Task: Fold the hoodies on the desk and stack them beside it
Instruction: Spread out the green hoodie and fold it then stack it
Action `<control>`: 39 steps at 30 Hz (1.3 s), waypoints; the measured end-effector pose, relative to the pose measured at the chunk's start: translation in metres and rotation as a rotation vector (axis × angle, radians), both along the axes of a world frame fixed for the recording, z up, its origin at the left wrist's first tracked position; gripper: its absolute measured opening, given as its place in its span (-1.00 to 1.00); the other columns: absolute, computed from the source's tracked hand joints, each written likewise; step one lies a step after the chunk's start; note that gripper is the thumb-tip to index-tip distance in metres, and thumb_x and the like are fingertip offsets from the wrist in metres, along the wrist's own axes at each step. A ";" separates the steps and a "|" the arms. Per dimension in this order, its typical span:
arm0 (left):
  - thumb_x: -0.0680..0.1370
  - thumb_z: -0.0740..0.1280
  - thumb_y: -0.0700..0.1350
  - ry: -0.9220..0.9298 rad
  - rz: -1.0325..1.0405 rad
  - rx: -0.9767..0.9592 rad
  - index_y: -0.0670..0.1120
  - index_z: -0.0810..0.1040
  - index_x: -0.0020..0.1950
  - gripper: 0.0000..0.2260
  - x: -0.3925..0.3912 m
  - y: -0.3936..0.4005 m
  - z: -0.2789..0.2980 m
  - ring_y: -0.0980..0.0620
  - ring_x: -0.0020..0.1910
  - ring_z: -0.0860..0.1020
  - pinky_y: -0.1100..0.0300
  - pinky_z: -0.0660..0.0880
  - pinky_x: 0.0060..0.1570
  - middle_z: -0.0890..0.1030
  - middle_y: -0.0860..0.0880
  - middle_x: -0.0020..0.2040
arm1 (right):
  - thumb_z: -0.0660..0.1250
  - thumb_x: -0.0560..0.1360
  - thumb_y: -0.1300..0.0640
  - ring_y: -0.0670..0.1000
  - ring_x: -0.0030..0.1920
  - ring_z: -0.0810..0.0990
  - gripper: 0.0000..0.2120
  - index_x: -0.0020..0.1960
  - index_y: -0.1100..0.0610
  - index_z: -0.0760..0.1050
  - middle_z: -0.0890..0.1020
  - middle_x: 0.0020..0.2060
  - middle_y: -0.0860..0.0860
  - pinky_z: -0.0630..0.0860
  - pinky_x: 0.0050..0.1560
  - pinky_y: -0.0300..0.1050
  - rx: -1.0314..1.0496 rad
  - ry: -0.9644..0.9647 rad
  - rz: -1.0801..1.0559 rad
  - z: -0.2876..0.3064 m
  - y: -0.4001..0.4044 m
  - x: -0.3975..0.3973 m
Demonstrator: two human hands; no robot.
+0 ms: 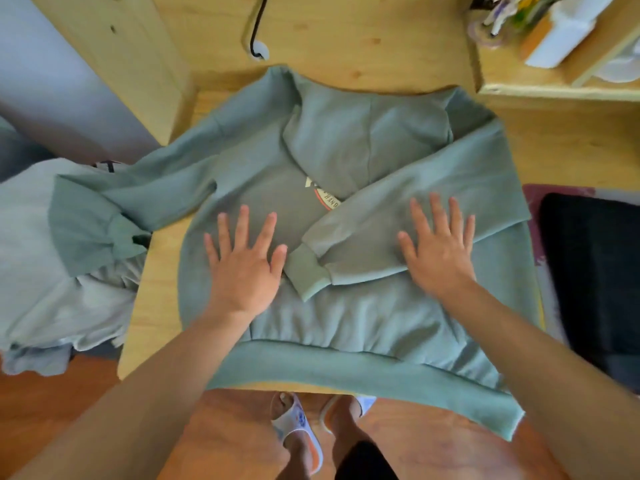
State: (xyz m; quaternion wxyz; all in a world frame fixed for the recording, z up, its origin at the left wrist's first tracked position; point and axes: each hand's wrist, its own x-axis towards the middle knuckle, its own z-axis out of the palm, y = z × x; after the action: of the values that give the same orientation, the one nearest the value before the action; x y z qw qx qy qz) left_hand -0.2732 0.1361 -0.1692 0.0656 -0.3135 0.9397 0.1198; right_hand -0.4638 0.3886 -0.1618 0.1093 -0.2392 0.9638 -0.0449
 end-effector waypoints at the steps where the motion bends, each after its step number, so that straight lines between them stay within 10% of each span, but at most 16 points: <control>1: 0.67 -0.02 0.25 0.047 0.010 -0.024 0.22 0.07 0.64 -0.48 0.022 0.012 0.000 -0.28 0.63 -0.08 -0.33 -0.09 0.55 0.00 -0.09 0.68 | -0.01 0.65 -0.23 0.24 0.61 -0.09 -0.40 0.63 -0.05 0.07 0.04 0.63 0.10 -0.15 0.55 0.31 -0.038 0.012 -0.021 0.001 0.014 0.024; 13: 0.60 0.00 0.29 -0.214 0.055 -0.042 0.14 0.14 0.65 -0.38 0.146 0.054 -0.007 -0.27 0.59 0.14 -0.29 0.15 0.50 0.23 -0.16 0.61 | -0.16 0.59 -0.34 0.12 0.62 -0.13 -0.32 0.65 -0.11 -0.05 -0.08 0.65 -0.01 -0.13 0.59 0.20 0.226 -0.125 0.097 -0.010 0.128 0.033; 18: 0.55 0.14 0.26 -0.200 0.041 0.055 0.11 0.51 0.40 -0.51 0.151 0.058 0.023 -0.17 0.31 0.44 -0.18 0.37 0.31 0.51 -0.08 0.30 | 0.31 0.52 0.04 0.26 0.53 0.12 -0.40 0.53 0.10 0.30 0.16 0.57 0.18 0.10 0.52 0.28 0.096 -0.174 -0.249 0.021 0.093 0.077; 24: 0.58 0.37 -0.06 0.378 0.917 0.521 -0.06 0.48 0.19 -0.79 0.143 -0.040 0.052 -0.19 0.08 0.57 -0.06 0.51 0.02 0.58 -0.09 0.06 | 0.40 0.41 0.19 0.32 0.46 0.23 -0.36 0.48 0.14 0.36 0.26 0.52 0.23 0.28 0.44 0.27 -0.216 -0.087 0.101 0.053 -0.048 0.127; 30: 0.45 0.51 0.05 0.522 1.376 0.851 -0.15 0.34 0.37 -0.38 0.134 -0.163 0.044 -0.19 0.02 0.57 -0.02 0.53 -0.10 0.54 -0.17 0.12 | 0.19 0.60 -0.11 0.16 0.61 -0.13 -0.33 0.63 -0.07 0.01 -0.09 0.63 0.07 -0.01 0.58 0.16 0.138 -0.351 0.083 0.040 -0.124 0.155; 34: 0.49 0.44 0.21 0.280 0.848 0.394 -0.15 0.38 0.22 -0.45 0.113 -0.170 0.047 -0.25 0.17 0.50 -0.08 0.47 0.13 0.46 -0.20 0.23 | 0.18 0.59 -0.14 0.19 0.61 -0.20 -0.32 0.63 -0.10 -0.01 -0.19 0.62 0.09 -0.08 0.57 0.22 0.298 -0.310 0.048 0.035 -0.136 0.168; 39: 0.53 0.37 0.17 0.026 0.679 0.397 -0.15 0.29 0.32 -0.44 0.087 -0.180 0.036 -0.30 0.26 0.47 -0.13 0.45 0.15 0.45 -0.24 0.30 | 0.22 0.55 0.04 0.20 0.60 -0.13 -0.35 0.60 -0.03 0.11 -0.12 0.62 0.13 -0.05 0.58 0.13 0.160 -0.262 -0.006 0.053 -0.170 0.192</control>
State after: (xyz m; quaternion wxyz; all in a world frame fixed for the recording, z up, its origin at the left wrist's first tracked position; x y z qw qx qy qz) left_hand -0.1860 -0.0443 -0.1333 0.0696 -0.5864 0.7418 0.3178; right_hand -0.2714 0.2189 -0.1090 0.2525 -0.2190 0.9425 0.0010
